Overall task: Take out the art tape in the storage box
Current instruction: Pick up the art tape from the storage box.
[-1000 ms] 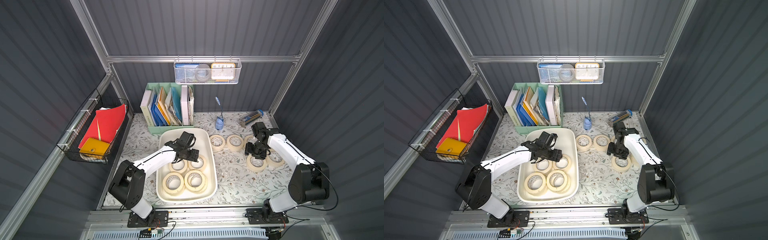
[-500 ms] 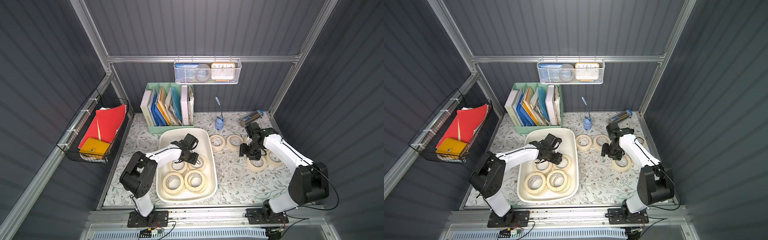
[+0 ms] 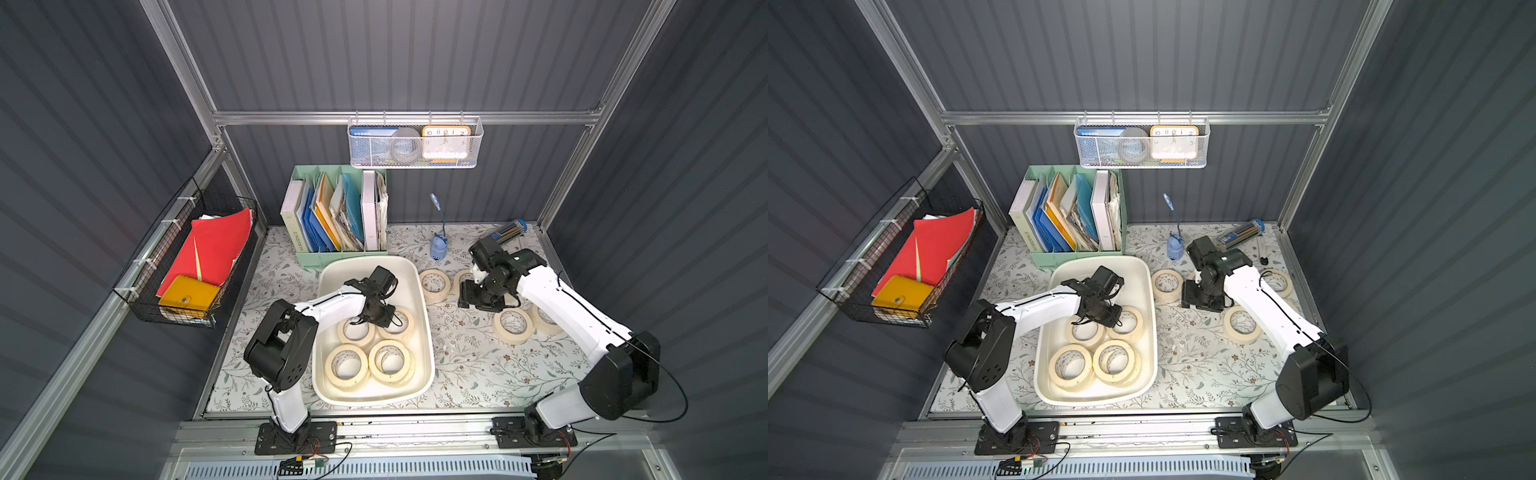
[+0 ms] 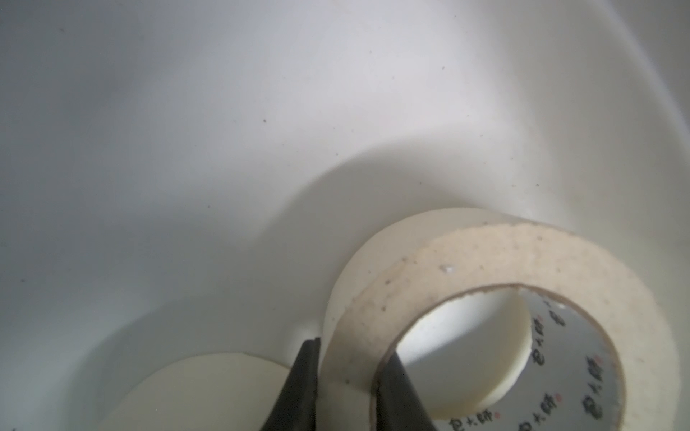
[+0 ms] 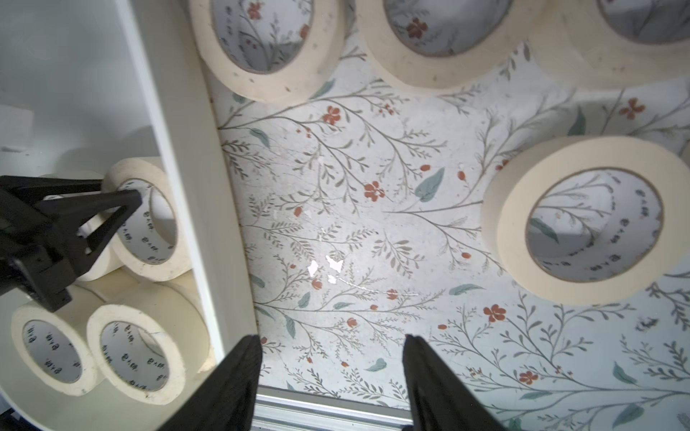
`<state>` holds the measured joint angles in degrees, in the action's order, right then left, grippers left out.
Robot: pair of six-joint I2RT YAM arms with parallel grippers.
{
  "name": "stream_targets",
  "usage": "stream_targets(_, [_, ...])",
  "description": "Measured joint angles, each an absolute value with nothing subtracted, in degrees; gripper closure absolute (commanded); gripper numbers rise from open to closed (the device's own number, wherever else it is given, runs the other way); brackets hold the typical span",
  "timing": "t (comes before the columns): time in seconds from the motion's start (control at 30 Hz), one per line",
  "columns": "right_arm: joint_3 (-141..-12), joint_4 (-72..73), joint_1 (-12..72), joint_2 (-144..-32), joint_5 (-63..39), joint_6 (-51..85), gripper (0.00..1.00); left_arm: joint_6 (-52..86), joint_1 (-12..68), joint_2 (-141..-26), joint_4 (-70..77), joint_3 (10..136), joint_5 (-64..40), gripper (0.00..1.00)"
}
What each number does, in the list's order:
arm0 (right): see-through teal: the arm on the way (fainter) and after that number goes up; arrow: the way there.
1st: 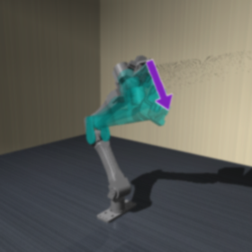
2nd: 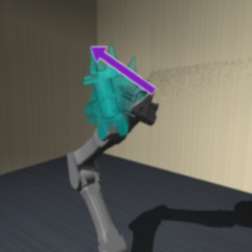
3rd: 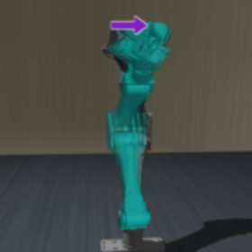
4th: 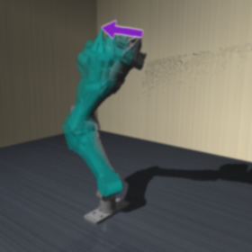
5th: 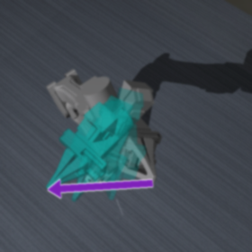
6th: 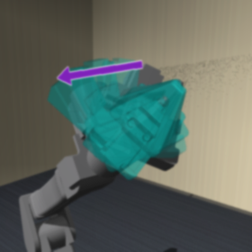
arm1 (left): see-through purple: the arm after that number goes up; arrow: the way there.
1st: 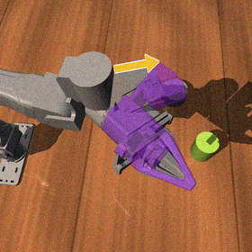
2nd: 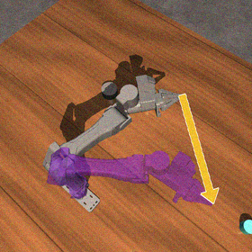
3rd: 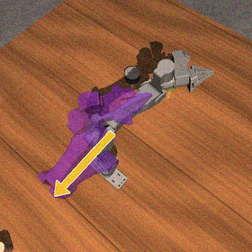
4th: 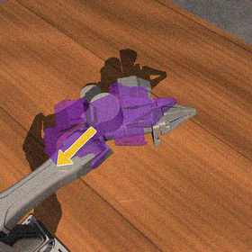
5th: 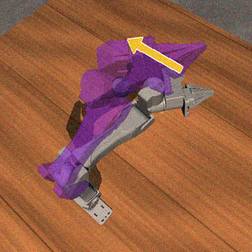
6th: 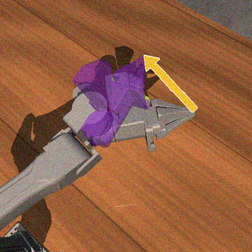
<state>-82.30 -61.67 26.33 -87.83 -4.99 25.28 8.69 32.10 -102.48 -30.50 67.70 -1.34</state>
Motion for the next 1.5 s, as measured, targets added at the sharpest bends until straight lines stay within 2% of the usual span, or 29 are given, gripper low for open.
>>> stream_targets(0.37, [-103.9,-59.6,37.3,-108.0,-9.8,25.4,0.34,9.9,32.1,-96.1,-34.8,74.6,2.6,0.82])
stream_targets(0.6, [-107.9,-59.2,39.0,-114.9,-12.0,24.8,0.35,10.5,32.1,-94.4,-36.6,74.6,3.5,0.82])
stream_targets(0.7, [-108.0,-59.2,39.2,-116.8,-12.5,24.8,0.39,10.7,32.1,-94.3,-37.2,74.6,3.5,0.82])
stream_targets(0.8, [-108.0,-59.2,39.4,-117.8,-12.4,24.6,0.59,10.9,32.1,-94.3,-37.8,74.6,3.9,0.82])
stream_targets(0.93, [-107.6,-59.3,39.6,-117.8,-11.0,23.9,0.93,10.8,31.9,-93.7,-37.9,74.6,4.8,0.83])
stream_targets(0.97, [-107.2,-59.3,39.8,-117.8,-10.7,24.0,0.98,10.8,32.1,-93.4,-38.1,74.6,4.9,0.83])
stream_targets(1.03, [-106.8,-59.1,40.3,-117.8,-10.3,24.4,1.00,10.9,32.3,-93.2,-38.7,74.5,5.1,0.83])
stream_targets(1.1, [-106.5,-58.6,40.3,-117.8,-10.3,24.6,1.00,10.9,32.3,-93.0,-38.7,74.2,5.3,0.68])
stream_targets(1.17, [-106.3,-58.4,40.3,-117.8,-10.3,24.7,1.00,11.1,32.3,-92.1,-37.8,73.1,5.2,0.35])
stream_targets(1.2, [-106.3,-58.3,40.2,-117.8,-10.3,24.8,1.00,11.6,32.3,-91.1,-37.4,72.4,5.1,0.23])
stream_targets(1.27, [-106.3,-57.9,39.6,-117.8,-10.2,25.0,1.00,12.2,32.3,-88.3,-36.6,70.7,4.8,0.08])
stream_targets(1.33, [-106.3,-57.9,39.0,-117.8,-10.0,25.0,1.00,12.7,32.3,-85.8,-35.9,69.6,4.7,0.00])
stream_targets(1.5, [-106.2,-58.6,36.6,-116.6,-8.8,25.0,1.00,15.3,32.3,-80.4,-34.6,67.2,5.3,0.00])
